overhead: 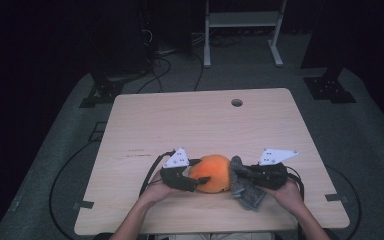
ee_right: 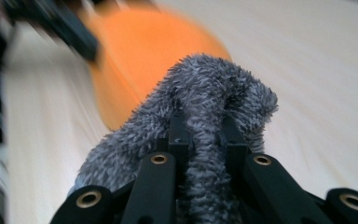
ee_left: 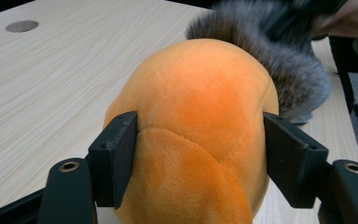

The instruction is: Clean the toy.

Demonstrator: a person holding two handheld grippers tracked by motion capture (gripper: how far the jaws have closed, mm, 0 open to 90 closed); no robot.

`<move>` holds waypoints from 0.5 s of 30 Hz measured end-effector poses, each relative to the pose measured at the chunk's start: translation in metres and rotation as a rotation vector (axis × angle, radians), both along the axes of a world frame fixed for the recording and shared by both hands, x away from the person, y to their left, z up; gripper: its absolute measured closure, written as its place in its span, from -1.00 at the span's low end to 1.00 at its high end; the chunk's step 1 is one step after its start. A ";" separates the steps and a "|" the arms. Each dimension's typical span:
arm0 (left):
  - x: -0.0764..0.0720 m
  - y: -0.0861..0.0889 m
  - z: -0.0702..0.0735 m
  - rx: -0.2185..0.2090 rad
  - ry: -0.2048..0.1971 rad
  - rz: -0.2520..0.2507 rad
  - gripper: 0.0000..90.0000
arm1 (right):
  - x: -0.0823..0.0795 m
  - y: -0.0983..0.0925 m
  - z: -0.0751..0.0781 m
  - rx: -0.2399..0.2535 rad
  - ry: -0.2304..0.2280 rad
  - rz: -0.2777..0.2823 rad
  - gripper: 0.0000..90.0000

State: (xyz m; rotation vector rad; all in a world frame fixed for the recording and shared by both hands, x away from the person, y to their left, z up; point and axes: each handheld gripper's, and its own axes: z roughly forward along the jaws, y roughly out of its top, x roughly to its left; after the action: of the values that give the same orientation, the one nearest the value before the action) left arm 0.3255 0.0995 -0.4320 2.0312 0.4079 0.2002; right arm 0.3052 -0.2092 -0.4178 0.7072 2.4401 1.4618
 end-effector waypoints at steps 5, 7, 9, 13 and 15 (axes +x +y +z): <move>0.000 0.004 0.000 0.036 -0.004 -0.018 -0.25 | -0.001 0.013 -0.002 -0.004 -0.004 0.027 0.75; 0.000 0.004 0.000 0.038 0.001 -0.019 -0.25 | 0.001 0.009 -0.006 -0.028 0.012 0.013 0.75; 0.001 0.005 0.000 0.036 0.006 -0.020 -0.25 | 0.003 0.003 -0.012 -0.043 0.036 -0.006 0.75; 0.002 0.009 -0.001 0.025 0.018 -0.017 -0.25 | 0.008 -0.007 -0.022 -0.127 0.067 -0.031 0.75; 0.002 0.010 -0.001 0.017 0.022 -0.018 -0.26 | 0.008 -0.008 -0.022 -0.121 0.074 -0.030 0.75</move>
State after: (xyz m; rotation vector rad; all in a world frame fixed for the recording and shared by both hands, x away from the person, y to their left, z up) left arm 0.3273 0.1098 -0.4334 2.0548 0.4030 0.1710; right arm 0.3135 -0.2176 -0.4403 0.7810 2.5367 1.2860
